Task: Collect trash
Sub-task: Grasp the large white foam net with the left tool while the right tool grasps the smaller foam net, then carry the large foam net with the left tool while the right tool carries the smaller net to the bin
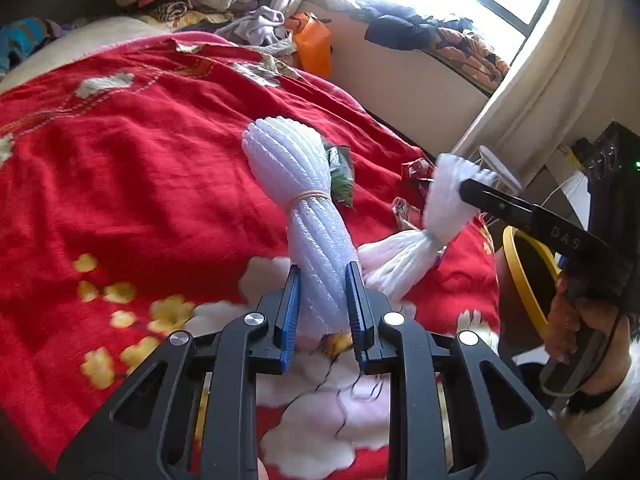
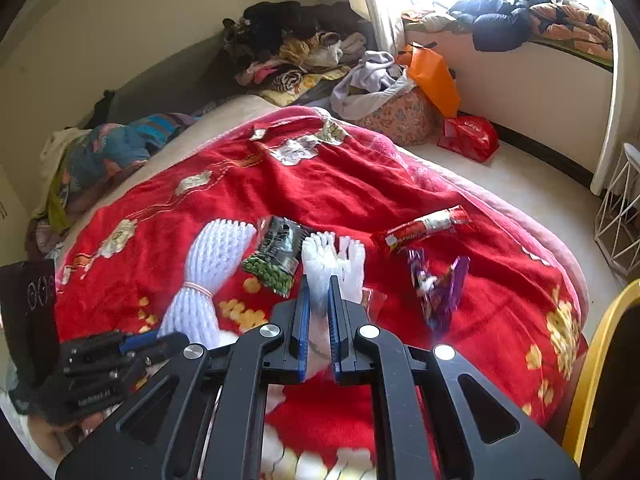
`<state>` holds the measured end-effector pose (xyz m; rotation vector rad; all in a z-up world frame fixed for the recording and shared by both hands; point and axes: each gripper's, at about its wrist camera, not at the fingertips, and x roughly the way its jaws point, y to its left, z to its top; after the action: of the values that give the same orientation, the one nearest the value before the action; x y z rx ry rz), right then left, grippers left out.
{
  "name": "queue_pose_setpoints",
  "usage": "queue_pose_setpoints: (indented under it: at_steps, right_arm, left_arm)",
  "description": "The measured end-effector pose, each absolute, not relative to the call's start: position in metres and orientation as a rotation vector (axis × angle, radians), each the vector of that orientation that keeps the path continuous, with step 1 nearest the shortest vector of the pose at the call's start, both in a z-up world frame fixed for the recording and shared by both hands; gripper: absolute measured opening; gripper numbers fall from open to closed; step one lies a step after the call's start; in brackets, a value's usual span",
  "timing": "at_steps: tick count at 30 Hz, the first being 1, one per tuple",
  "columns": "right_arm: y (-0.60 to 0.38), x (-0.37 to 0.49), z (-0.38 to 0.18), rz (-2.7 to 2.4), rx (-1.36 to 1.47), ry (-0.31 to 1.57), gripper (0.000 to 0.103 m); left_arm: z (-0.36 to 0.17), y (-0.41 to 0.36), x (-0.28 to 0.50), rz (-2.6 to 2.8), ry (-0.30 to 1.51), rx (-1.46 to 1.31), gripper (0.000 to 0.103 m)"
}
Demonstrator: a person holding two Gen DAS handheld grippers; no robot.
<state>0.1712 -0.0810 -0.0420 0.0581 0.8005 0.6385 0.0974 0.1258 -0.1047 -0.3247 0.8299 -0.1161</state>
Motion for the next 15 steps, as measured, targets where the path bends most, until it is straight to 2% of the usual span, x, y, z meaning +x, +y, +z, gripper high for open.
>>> queue_pose_setpoints:
  at_steps: [15]
  right_arm:
    - [-0.098, 0.123, -0.016, 0.685, 0.097, 0.726, 0.008]
  left_arm:
    - [-0.077, 0.148, 0.056, -0.080, 0.747, -0.322, 0.016]
